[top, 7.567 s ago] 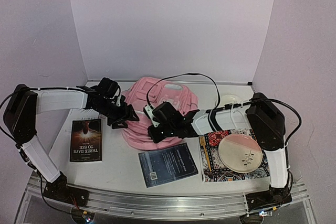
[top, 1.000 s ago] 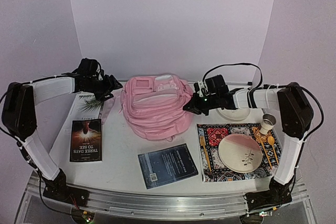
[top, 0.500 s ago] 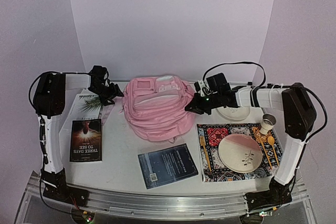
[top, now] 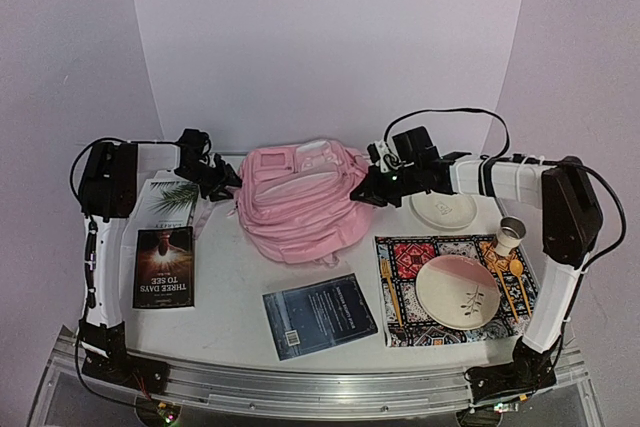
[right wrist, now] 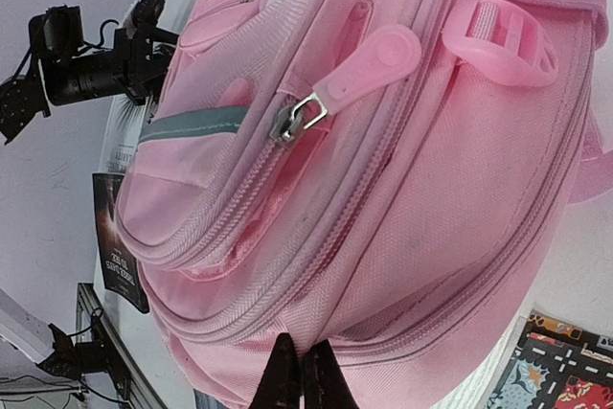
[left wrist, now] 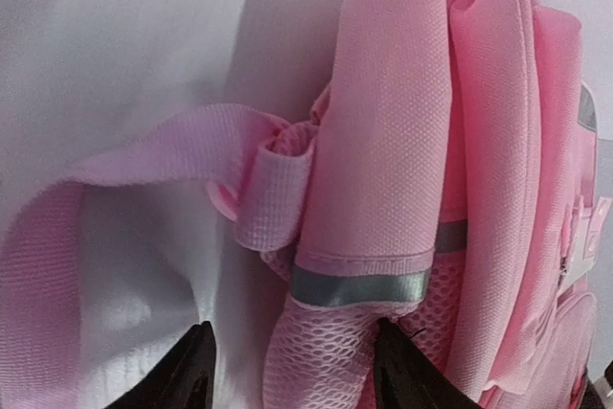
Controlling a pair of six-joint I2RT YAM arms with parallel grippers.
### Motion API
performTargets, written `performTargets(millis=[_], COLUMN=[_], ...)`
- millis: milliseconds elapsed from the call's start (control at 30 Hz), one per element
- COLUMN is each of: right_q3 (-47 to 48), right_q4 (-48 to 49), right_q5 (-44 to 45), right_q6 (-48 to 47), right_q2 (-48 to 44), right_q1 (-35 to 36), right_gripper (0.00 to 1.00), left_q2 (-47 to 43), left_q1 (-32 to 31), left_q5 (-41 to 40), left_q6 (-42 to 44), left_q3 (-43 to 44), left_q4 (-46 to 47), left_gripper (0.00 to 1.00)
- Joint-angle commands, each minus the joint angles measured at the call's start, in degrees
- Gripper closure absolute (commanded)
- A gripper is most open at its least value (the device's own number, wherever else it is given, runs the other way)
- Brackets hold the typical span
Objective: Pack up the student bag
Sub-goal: Rotate the student bag at the center of the board.
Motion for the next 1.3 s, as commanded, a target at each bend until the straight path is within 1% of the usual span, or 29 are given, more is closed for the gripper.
performTargets(millis=[0,133,167,333,467,633,733,833,900,967,1067,1100,1167,1200,1267], right_q3=[6.2,10.0,11.2,16.6,22.1,26.9,28.5,30.9,33.3,35.5,37.1,36.8,34.4,32.3,27.8], right_q4=[2.5,0.1,-0.4,-2.4,-4.2,-5.5,-5.6,-5.6,-5.7,-6.3,-7.5,-8.1,-8.7,-8.8,-9.0], right_q5=[-0.5,2.7,3.5,9.4,12.0,14.0,14.5,14.9,14.6,14.4,15.1,15.6,16.2,16.4,16.2], right_q6=[-3.0,-5.5,-6.1,-8.4,-10.0,-12.2,-12.6,-12.8,-12.9,-13.0,-13.1,-13.2,-13.1,-12.9,-11.9], right_q2=[-0.2,0.9,1.1,2.5,5.5,10.4,13.6,16.8,19.0,21.1,21.5,20.9,17.8,16.1,11.4], right_q1=[0.2,0.0,-0.2,-2.1,-3.7,-4.1,-4.1,-4.0,-4.1,-4.1,-4.1,-4.1,-4.0,-4.1,-4.0], right_gripper=[1.00,1.00,1.00,1.00,1.00,1.00,1.00,0.99,0.95,0.87,0.69,0.63,0.48,0.43,0.37], left_q2=[-0.8,-6.0,-8.0,-18.6,-26.1,-33.4,-38.4,-43.4,-45.5,-46.6,-46.7,-46.3,-45.6,-45.3,-44.9], left_q1=[-1.4,-1.5,-1.5,-1.7,-2.4,-6.4,-8.7,-10.8,-11.6,-11.8,-11.9,-11.9,-12.0,-12.0,-12.2], left_q5=[5.4,5.4,5.0,3.3,2.8,1.2,0.1,-2.5,-3.7,-5.5,-7.1,-7.4,-7.9,-8.3,-9.0], left_q6=[1.1,1.6,1.4,-1.0,-3.5,-5.6,-9.1,-12.7,-14.9,-16.6,-18.1,-18.6,-19.3,-19.8,-20.9], left_q3=[1.5,-2.2,-3.4,-9.2,-15.2,-24.4,-31.4,-36.1,-38.4,-40.3,-41.1,-41.0,-40.7,-40.7,-40.8], left_q4=[-0.6,-0.1,0.0,0.4,0.6,1.4,5.1,8.9,11.1,12.8,14.1,14.4,15.1,15.2,15.8], left_gripper=[0.59,0.95,0.99,1.00,1.00,1.00,1.00,1.00,1.00,1.00,1.00,1.00,1.00,1.00,1.00])
